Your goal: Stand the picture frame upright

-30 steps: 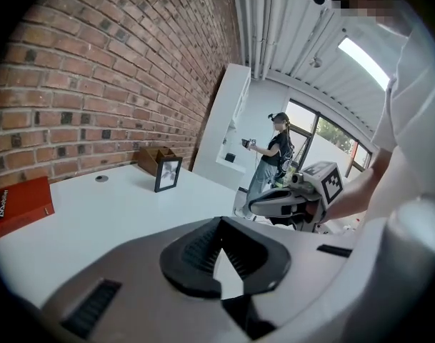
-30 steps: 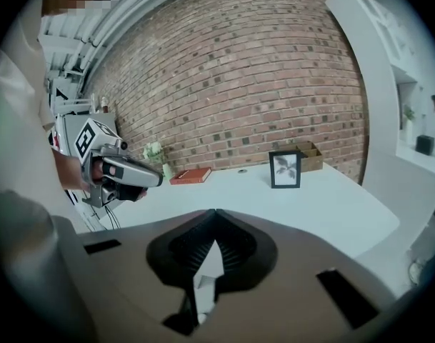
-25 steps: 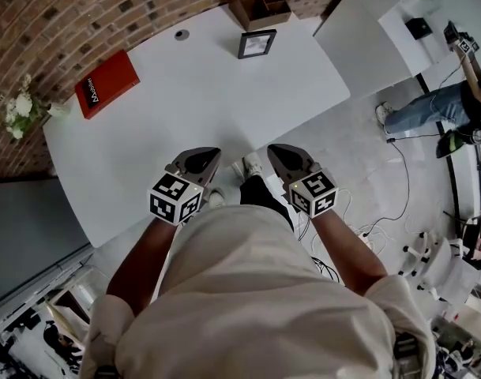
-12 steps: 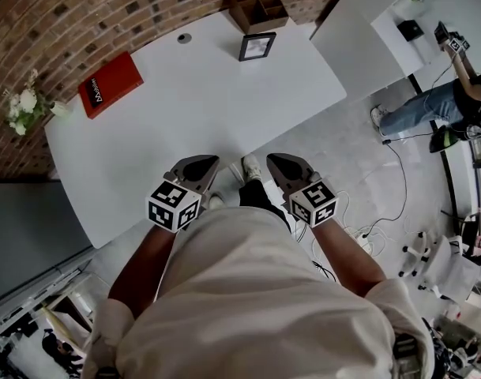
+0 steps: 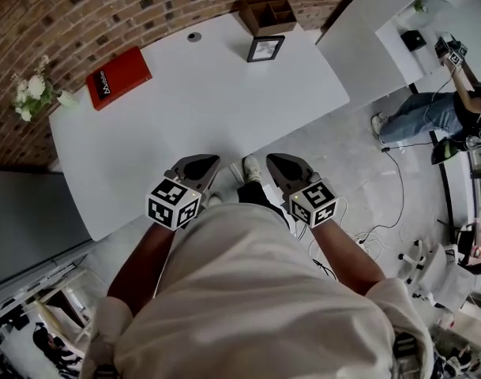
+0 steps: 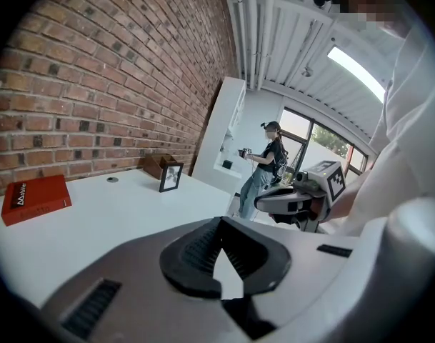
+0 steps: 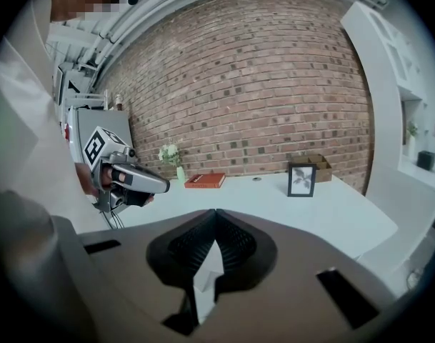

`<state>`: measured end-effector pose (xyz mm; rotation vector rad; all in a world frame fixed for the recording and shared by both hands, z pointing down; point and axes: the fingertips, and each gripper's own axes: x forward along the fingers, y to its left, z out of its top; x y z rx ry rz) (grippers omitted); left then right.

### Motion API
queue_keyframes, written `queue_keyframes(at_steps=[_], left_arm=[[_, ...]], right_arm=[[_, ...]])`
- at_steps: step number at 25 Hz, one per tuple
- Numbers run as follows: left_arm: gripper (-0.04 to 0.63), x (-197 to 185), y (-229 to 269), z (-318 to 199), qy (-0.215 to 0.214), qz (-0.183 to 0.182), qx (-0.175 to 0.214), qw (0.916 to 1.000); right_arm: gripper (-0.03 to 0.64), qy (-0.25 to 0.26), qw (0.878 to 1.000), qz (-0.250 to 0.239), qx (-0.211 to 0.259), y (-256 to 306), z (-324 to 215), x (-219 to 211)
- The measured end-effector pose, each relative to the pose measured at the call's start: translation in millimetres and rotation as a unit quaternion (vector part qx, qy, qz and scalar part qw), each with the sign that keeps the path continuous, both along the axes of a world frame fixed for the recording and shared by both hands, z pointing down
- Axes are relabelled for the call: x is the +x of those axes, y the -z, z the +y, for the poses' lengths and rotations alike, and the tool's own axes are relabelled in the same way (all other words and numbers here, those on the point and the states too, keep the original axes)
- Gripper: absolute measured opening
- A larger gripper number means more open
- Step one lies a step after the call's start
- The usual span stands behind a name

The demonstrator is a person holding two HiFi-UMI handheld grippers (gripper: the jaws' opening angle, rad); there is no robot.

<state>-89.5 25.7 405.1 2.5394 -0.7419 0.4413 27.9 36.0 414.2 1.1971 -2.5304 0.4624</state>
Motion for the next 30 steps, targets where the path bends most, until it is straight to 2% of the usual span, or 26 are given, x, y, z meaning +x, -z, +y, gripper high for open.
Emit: queue_keyframes(at_steps=[30], left_arm=[[-0.003,-26.2,-8.8,9.8,0.03,-0.002,-0.005,0.9995]], right_arm=[[0.005,0.015,1.0,-0.001,0.004,-0.7,9.4,-13.3]])
